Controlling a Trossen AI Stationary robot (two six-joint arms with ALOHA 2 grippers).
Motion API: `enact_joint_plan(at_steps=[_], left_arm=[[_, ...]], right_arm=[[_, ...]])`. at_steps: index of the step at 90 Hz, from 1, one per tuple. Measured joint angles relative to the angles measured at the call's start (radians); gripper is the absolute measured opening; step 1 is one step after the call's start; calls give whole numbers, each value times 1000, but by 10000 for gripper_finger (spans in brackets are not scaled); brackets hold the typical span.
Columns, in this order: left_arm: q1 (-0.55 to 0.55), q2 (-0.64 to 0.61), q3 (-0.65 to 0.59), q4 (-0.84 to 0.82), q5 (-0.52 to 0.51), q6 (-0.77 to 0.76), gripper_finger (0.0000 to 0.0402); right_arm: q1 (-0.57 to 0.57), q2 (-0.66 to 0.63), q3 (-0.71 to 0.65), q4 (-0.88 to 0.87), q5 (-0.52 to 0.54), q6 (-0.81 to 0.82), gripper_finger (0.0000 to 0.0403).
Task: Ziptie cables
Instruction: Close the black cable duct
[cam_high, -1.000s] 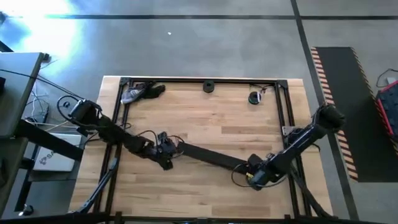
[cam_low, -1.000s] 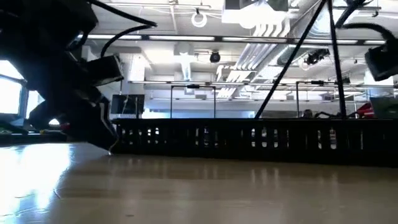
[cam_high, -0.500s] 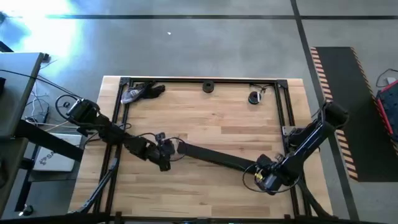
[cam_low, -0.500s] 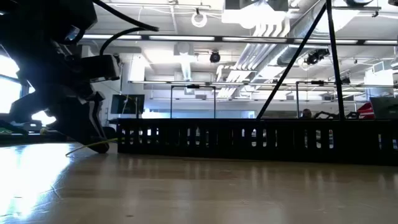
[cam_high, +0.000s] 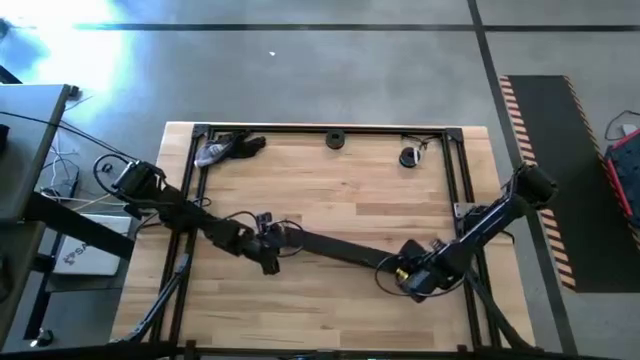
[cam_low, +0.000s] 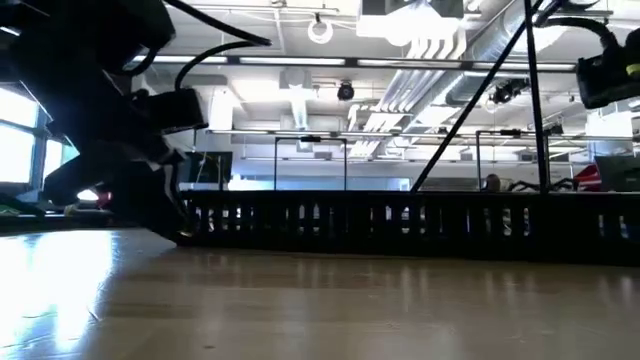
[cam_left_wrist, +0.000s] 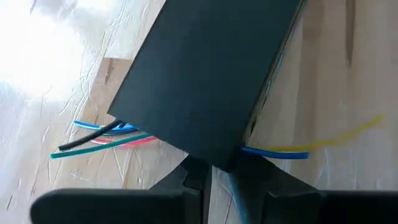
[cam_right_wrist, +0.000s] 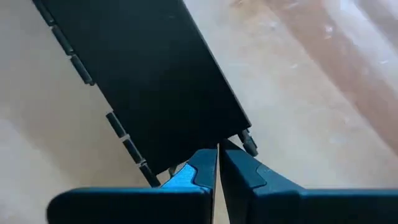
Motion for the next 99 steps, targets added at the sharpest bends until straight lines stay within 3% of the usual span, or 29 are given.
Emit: enact_joint_plan(at_steps=[22,52,69,88,99], left_arm=[[-20,-41,5,-113,17,-50,39],[9,24,0,56,-9,84,39],[4,14,12,8,2,48,39],[-28,-42,19,-137,41,-53,39],[-32,-50,17,-141,43,-51,39]], right_arm=[[78,-13,2,-23,-30,98,5],[-6,-1,-41,120,98,31,5],[-37,-2,-35,90,61,-35,4],[16,-28,-27,24,65,27,4],[34,-31,-27,13,63,46,4]])
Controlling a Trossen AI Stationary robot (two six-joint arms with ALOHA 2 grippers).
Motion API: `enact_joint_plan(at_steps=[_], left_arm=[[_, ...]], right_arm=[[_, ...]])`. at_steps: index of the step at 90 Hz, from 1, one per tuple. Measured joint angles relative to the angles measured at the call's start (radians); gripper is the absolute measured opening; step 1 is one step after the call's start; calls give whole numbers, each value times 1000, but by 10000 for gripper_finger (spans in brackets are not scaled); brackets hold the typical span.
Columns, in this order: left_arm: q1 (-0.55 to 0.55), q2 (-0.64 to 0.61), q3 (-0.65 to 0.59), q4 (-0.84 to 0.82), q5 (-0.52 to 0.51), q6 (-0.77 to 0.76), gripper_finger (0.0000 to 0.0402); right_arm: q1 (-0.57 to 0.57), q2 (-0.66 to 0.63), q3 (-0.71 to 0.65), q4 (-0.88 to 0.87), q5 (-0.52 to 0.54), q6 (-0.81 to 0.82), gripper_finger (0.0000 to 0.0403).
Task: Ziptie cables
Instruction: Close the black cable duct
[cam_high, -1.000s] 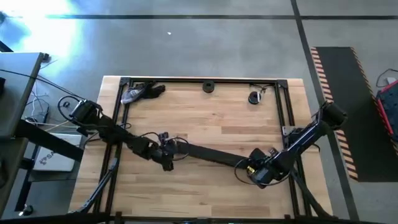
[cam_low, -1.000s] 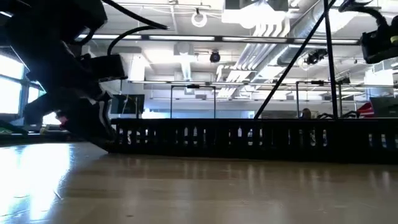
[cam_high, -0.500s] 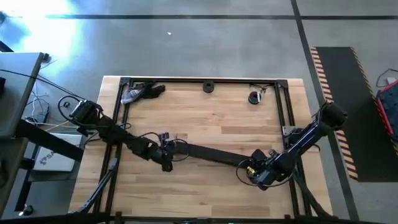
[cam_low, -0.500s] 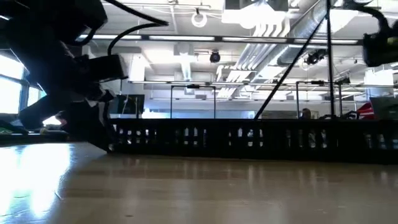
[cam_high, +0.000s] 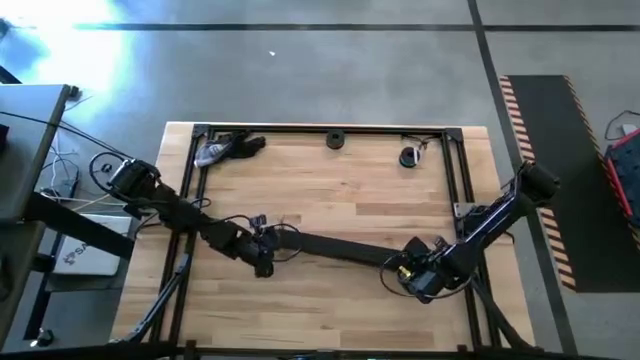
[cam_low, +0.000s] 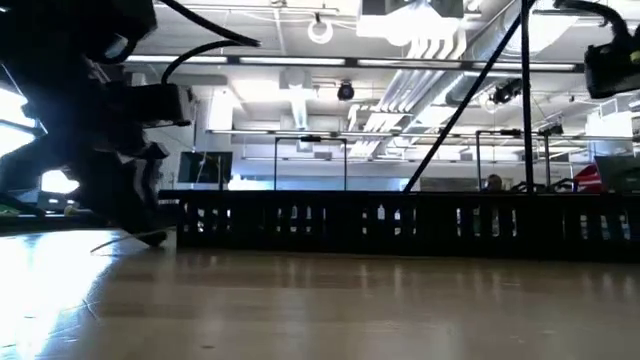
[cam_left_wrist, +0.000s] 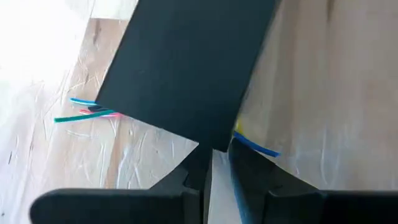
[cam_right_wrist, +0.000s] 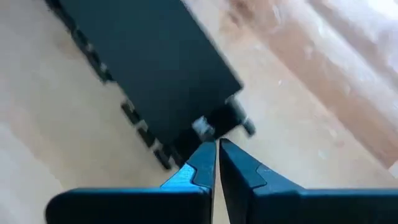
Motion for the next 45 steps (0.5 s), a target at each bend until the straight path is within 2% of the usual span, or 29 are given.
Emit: enact_joint_plan(at_steps=[28,45], left_arm=[[34,65,-5,156,-16,84,39],[32,66,15,141,-14,88,39]], right_arm=[[-93,23,-8,99,21,-116,4],[-139,23,0,-25,88,-150,4]])
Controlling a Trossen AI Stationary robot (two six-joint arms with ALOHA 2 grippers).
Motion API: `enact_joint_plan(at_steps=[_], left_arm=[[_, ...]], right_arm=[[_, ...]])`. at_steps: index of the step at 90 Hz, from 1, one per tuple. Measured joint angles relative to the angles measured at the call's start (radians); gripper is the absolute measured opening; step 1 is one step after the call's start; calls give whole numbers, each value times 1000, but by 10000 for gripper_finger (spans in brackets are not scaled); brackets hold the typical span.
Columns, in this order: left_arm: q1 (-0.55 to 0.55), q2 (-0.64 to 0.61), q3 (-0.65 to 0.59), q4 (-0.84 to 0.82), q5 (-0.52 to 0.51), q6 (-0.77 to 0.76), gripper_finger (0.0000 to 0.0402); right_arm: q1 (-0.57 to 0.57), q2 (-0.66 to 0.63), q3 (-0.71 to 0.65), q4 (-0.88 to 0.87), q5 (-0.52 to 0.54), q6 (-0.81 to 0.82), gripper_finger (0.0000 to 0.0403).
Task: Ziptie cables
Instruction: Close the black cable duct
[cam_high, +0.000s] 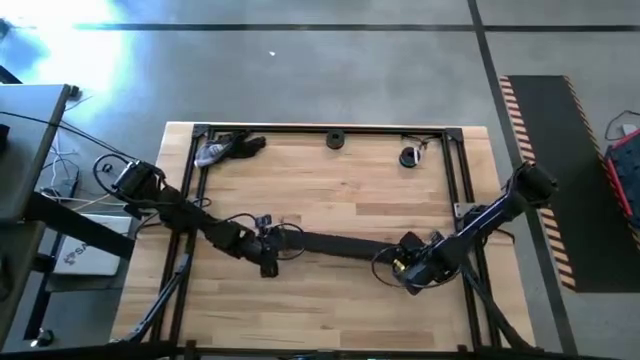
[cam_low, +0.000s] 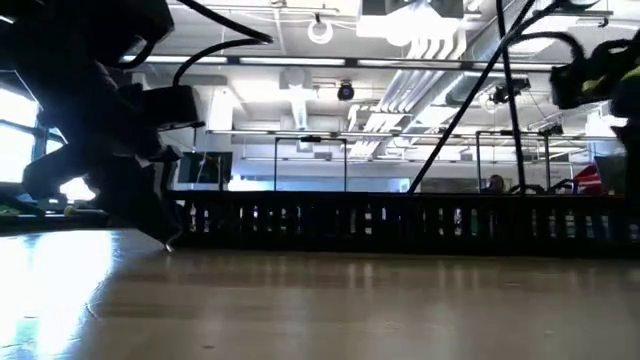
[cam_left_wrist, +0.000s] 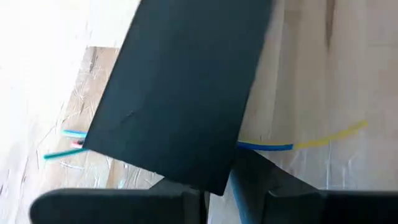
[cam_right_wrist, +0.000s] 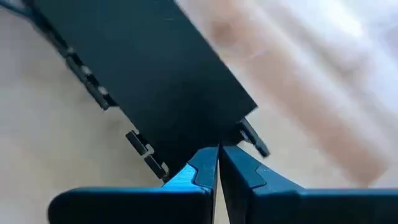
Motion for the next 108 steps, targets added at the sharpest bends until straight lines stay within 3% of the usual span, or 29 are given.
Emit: enact_joint_plan(at_steps=[20,55,72,92,108], left_arm=[[-7,-9,9,-46,16,-38,39],[-58,-180,12,-345,55,-200,39],[-88,-270,10,-373,40,-244,39],[-89,-324,11,-196,-46,-220,39],[-28,-301,9,-204,128,-313,39]], right_arm=[[0,-5,10,8,-66,-4,4],[69,-108,17,-84,-35,-9,14],[117,-179,16,-9,13,-95,73],[146,-165,15,68,88,-241,162],[143,-135,13,44,8,-199,201]])
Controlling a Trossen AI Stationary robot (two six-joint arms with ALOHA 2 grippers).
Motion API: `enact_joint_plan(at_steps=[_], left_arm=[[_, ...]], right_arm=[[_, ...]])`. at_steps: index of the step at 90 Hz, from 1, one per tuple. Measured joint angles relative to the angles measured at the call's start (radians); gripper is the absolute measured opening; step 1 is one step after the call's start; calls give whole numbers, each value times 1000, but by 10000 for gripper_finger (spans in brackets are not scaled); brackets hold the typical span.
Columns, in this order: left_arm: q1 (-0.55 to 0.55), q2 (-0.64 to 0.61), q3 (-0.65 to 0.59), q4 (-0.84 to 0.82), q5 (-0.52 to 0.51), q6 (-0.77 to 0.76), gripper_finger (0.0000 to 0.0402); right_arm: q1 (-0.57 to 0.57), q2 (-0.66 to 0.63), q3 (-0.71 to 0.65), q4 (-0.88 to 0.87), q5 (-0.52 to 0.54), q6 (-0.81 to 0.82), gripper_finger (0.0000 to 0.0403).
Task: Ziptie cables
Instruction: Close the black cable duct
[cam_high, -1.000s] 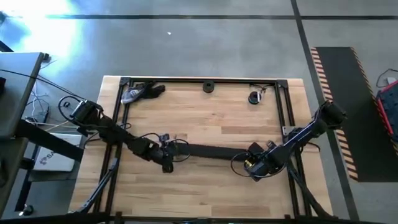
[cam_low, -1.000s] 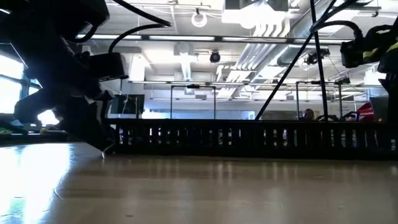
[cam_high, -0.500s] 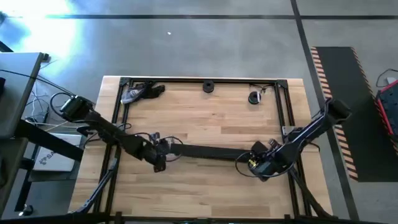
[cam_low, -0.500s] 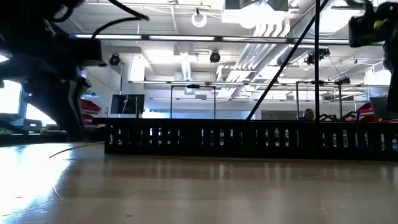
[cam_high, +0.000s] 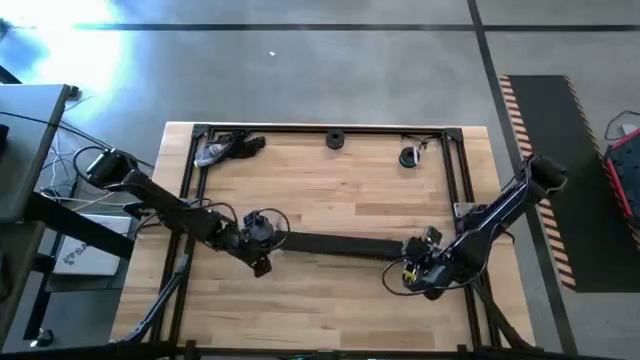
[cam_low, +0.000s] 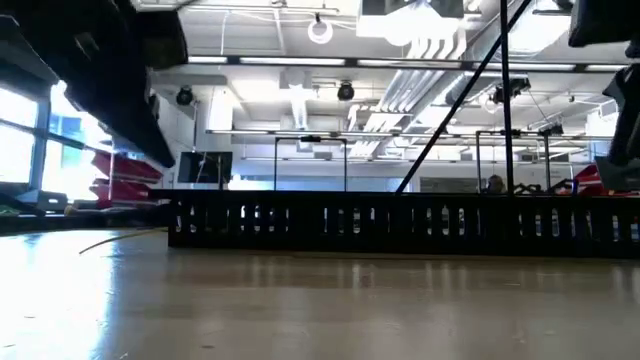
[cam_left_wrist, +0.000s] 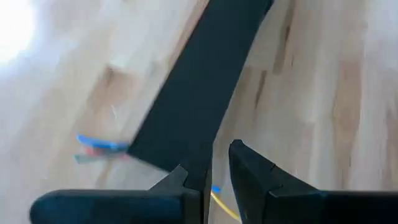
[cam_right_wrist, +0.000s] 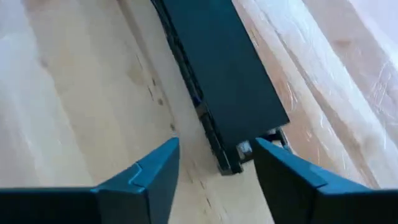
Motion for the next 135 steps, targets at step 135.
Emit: enact_joint_plan(at_steps=[135], left_arm=[[497,413,444,56,100,630,0]], right_arm=[[-321,548,128,1207,-246,-566,196]])
